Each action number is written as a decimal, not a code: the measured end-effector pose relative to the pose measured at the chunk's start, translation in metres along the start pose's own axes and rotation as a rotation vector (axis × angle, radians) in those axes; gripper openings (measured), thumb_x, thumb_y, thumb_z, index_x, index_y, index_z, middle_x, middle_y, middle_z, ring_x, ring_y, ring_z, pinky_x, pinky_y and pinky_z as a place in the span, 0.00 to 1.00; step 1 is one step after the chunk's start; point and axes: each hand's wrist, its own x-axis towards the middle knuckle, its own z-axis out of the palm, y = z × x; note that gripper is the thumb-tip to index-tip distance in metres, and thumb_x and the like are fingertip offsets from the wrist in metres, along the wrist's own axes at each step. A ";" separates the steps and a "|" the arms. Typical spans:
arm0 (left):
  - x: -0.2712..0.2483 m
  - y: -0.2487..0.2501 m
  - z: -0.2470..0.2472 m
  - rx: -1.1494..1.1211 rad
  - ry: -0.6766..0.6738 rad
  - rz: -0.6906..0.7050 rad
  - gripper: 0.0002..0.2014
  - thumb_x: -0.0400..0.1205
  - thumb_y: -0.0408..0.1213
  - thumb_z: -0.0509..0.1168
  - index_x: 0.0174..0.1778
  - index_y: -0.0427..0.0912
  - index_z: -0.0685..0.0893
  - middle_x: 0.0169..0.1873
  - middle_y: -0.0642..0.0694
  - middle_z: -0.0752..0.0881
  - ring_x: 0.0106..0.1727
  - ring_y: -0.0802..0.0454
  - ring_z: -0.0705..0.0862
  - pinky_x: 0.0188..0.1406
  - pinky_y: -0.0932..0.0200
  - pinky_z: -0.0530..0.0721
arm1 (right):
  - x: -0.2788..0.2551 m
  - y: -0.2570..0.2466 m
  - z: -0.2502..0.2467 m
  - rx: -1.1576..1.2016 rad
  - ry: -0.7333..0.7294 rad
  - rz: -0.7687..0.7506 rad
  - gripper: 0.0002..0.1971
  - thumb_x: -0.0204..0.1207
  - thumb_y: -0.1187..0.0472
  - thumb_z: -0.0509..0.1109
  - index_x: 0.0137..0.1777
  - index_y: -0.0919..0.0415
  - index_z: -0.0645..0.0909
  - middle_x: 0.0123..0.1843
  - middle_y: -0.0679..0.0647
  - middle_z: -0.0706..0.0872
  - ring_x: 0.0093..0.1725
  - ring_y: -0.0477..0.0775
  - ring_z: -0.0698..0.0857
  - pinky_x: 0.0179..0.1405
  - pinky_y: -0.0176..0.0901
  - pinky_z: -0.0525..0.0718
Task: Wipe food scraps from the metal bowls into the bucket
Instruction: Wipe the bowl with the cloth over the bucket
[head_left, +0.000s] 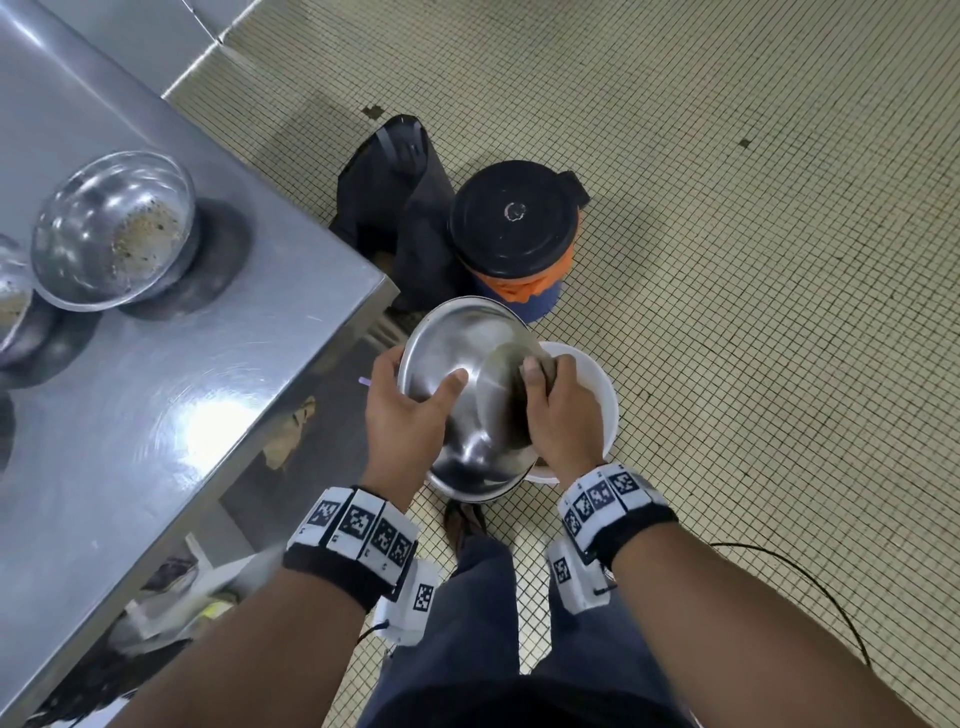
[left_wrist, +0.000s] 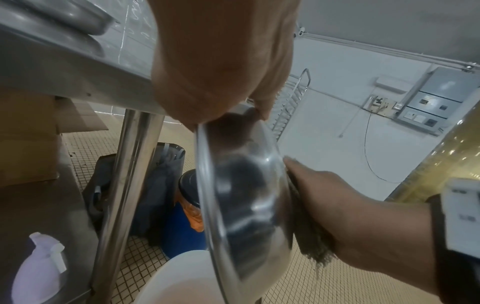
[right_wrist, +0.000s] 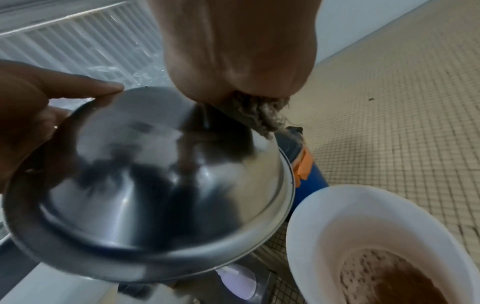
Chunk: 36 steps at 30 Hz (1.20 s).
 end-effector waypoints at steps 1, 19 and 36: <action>-0.001 0.000 0.000 -0.006 0.004 -0.004 0.26 0.77 0.42 0.82 0.67 0.47 0.79 0.53 0.55 0.87 0.53 0.60 0.87 0.53 0.57 0.88 | 0.000 0.000 -0.001 -0.006 -0.015 -0.027 0.22 0.86 0.34 0.56 0.58 0.54 0.69 0.38 0.52 0.87 0.37 0.59 0.87 0.38 0.56 0.86; -0.002 0.007 -0.007 -0.004 -0.019 0.010 0.26 0.77 0.43 0.82 0.67 0.49 0.78 0.52 0.57 0.87 0.53 0.61 0.87 0.52 0.58 0.88 | -0.001 -0.008 0.006 -0.187 0.075 -0.159 0.20 0.89 0.44 0.50 0.58 0.61 0.72 0.28 0.46 0.75 0.25 0.53 0.77 0.22 0.44 0.75; -0.002 0.001 -0.015 -0.003 -0.019 0.017 0.23 0.80 0.47 0.78 0.67 0.50 0.79 0.55 0.52 0.88 0.55 0.56 0.89 0.57 0.46 0.91 | 0.021 0.017 -0.010 -0.256 0.043 0.004 0.19 0.92 0.48 0.48 0.63 0.63 0.72 0.42 0.59 0.85 0.41 0.65 0.87 0.37 0.50 0.80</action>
